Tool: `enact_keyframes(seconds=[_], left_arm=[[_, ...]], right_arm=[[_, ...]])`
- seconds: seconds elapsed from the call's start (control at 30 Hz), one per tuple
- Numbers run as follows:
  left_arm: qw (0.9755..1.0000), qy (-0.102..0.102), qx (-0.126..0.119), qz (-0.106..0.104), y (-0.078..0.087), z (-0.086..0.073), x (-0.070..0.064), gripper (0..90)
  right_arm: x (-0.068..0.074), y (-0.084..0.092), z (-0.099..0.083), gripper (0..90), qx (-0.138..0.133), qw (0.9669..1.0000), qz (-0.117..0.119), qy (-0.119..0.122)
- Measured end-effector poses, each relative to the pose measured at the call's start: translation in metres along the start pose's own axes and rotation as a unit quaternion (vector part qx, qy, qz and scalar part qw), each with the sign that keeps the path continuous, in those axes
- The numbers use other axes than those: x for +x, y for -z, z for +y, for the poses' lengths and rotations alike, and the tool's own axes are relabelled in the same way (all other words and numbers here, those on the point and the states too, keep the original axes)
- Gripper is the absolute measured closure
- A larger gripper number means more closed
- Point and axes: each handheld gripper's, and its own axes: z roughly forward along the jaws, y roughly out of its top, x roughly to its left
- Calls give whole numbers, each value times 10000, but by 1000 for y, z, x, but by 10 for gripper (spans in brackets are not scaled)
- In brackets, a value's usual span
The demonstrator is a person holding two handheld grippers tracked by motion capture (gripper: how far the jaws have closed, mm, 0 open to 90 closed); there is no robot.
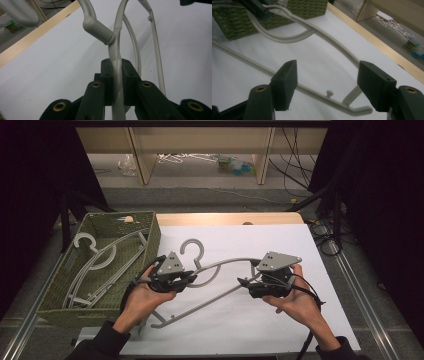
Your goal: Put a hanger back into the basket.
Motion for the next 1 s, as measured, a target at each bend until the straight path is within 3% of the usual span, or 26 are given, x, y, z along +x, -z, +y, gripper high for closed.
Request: enact_keyframes(seconds=[0.23,0.43,0.53,0.77,1.0], left_arm=[[9995,254,-177,80,24,2,11,814],[9965,568,-598,96,49,3,21,813],[9959,581,-677,176,63,6,24,813],[9933,471,-923,517,99,12,34,814],[9915,556,-760,898,125,7,51,813]], right_arm=[[4,2,-8,304,-107,9998,70,-130],[4,2,-32,301,-262,9988,80,-404],[3,0,-42,297,-192,9980,165,-572],[4,-1,-50,296,-143,9982,167,-557],[5,-1,-56,297,-77,9980,187,-603]])
